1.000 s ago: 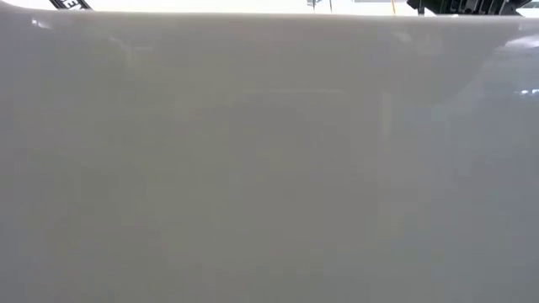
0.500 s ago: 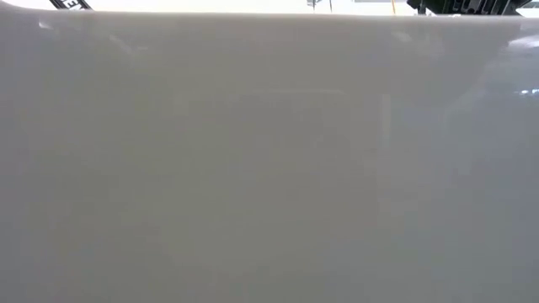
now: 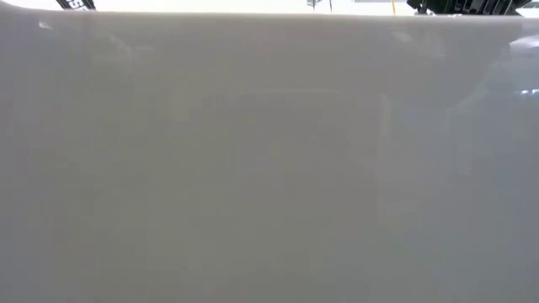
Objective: Sort & place blocks by color
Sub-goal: Put the top brown block into the white bin
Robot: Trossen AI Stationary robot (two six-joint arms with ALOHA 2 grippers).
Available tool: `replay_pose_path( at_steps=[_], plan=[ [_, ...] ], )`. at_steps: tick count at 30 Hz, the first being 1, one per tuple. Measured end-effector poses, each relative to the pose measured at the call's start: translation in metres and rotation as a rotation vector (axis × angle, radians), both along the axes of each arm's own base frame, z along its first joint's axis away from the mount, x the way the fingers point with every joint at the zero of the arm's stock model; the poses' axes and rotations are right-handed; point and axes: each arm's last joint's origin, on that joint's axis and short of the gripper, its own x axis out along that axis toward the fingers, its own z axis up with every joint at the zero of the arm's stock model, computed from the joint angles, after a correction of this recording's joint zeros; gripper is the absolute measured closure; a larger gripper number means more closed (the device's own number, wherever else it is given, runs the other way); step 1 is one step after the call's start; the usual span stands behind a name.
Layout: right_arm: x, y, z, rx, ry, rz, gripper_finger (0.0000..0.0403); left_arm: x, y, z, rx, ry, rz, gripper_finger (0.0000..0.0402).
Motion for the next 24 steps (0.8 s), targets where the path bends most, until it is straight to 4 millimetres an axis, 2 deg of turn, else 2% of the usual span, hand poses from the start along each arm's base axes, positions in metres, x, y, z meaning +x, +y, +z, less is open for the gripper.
replay_pose_path(
  at_steps=[4, 7, 13, 18, 24],
  plan=[
    [0.0, 0.0, 0.0, -0.001, 0.0, -0.001, 0.0143, -0.001, -0.001, 0.005, 0.001, -0.031, 0.021, 0.0274],
    [0.0, -0.001, 0.0, -0.018, 0.0, -0.016, 0.0143, -0.003, 0.0, 0.01, 0.024, -0.051, 0.033, 0.0274],
    [0.0, -0.002, 0.0, -0.081, -0.006, -0.033, 0.0143, 0.003, -0.001, 0.042, 0.111, -0.27, 0.02, 0.0274],
    [0.003, -0.003, 0.002, -0.105, -0.044, -0.021, 0.0143, 0.011, -0.011, 0.082, 0.21, -0.556, -0.067, 0.0274],
    [0.011, -0.007, 0.01, -0.279, -0.174, -0.054, 0.0146, 0.019, -0.035, 0.134, 0.4, -0.928, -0.229, 0.0274]
  ],
)
